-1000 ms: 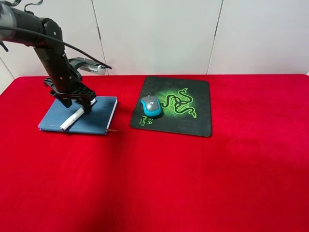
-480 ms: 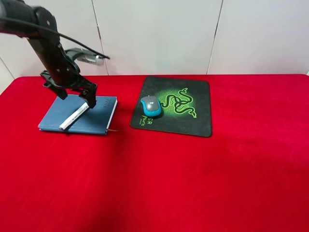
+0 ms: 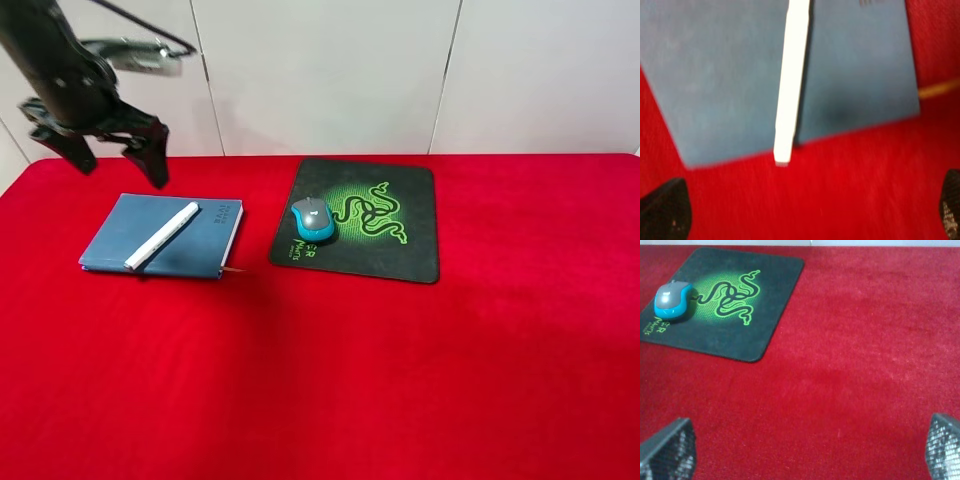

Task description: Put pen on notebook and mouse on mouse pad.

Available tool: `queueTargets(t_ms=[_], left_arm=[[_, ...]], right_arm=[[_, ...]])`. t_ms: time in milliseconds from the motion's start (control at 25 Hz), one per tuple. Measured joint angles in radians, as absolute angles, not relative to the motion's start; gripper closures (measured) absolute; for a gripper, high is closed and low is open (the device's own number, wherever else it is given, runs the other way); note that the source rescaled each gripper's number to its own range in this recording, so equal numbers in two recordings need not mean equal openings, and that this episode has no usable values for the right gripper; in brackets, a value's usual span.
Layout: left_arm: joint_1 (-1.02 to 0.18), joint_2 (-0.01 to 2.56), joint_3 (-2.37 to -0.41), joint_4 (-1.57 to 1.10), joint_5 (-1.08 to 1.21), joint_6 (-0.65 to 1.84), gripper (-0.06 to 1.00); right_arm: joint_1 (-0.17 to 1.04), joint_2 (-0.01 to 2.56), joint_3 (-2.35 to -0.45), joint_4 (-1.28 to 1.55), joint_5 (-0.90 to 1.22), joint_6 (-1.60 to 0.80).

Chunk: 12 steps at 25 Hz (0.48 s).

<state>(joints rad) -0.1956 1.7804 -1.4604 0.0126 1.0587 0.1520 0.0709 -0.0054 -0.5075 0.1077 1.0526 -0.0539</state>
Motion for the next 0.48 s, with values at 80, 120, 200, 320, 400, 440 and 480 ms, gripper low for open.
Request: queueTargets(t_ms=[80, 120, 200, 320, 400, 440, 480], left_arm=[[-0.196, 1.733, -1.46, 0.013, 1.121, 0.136, -0.05], [-0.196, 1.713, -1.46, 0.013, 1.151, 0.122, -0.05], [-0.196, 1.665, -1.46, 0.012, 1.167, 0.1, -0.05], [-0.196, 1.594, -1.46, 0.012, 1.168, 0.08, -0.05], [-0.196, 1.542, -1.451, 0.012, 1.168, 0.074, -0.05], [-0.196, 1.51, -1.441, 0.012, 1.168, 0.073, -0.05], [-0.196, 1.476, -1.428, 0.012, 1.168, 0.071, -0.05]], right_arm=[[0.071, -0.005, -0.507, 0.108, 1.053, -0.054], [0.071, -0.005, -0.507, 0.108, 1.053, -0.054], [0.071, -0.005, -0.507, 0.108, 1.053, -0.054], [0.071, -0.005, -0.507, 0.108, 1.053, -0.054], [0.071, -0.005, -0.507, 0.108, 1.053, -0.054], [0.071, -0.005, -0.507, 0.108, 1.053, -0.054], [0.071, -0.005, -0.507, 0.108, 1.053, -0.054]])
